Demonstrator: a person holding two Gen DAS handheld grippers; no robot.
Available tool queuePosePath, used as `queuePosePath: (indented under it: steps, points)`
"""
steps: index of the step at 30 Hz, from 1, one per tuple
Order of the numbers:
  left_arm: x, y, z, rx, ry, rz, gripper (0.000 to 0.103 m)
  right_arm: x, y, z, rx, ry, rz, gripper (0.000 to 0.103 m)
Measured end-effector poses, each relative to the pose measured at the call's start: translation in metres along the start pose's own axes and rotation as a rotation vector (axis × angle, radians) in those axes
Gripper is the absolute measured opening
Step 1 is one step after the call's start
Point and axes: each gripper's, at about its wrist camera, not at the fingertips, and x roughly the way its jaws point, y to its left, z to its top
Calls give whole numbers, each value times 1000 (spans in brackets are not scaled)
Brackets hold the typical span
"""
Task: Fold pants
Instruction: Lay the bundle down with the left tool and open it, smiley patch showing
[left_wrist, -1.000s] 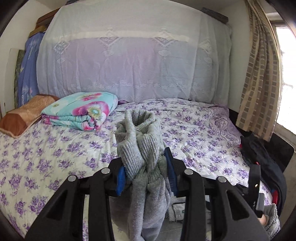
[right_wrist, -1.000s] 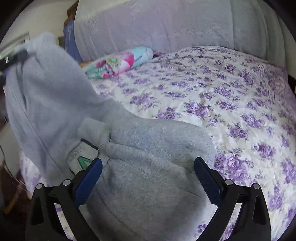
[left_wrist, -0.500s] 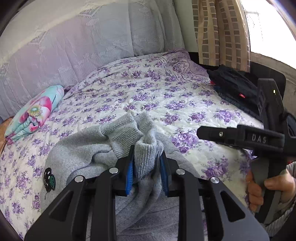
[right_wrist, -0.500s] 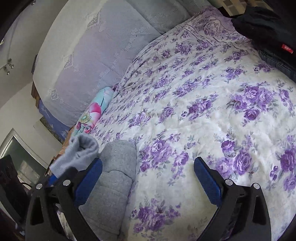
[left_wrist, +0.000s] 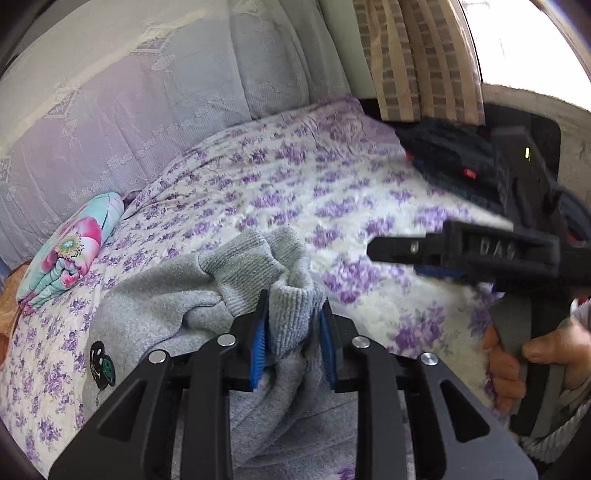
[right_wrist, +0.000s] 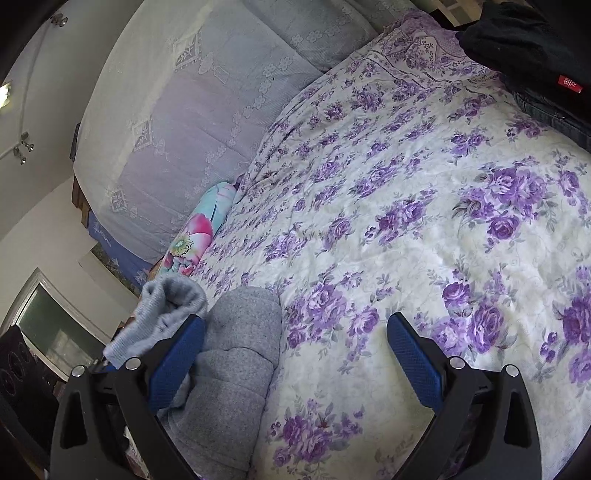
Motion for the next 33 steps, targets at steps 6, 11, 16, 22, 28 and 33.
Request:
queuePosePath:
  steps: [6, 11, 16, 22, 28, 33]
  points:
    - [-24, -32, -18, 132, -103, -51, 93, 2, 0, 0, -3, 5, -16, 99]
    - [-68, 17, -19, -9, -199, -40, 93, 3, 5, 0, -18, 7, -45, 99]
    - [-77, 113, -32, -283, -164, 110, 98, -4, 48, 7, -148, -38, -129, 99]
    - [-53, 147, -53, -426, -50, 20, 98, 18, 159, -4, -610, -52, -200, 99]
    - [-13, 106, -87, -315, 35, -23, 98, 66, 85, -16, -451, 211, -198, 99]
    - [-19, 110, -84, -318, 40, -53, 98, 58, 81, -18, -374, 213, -134, 99]
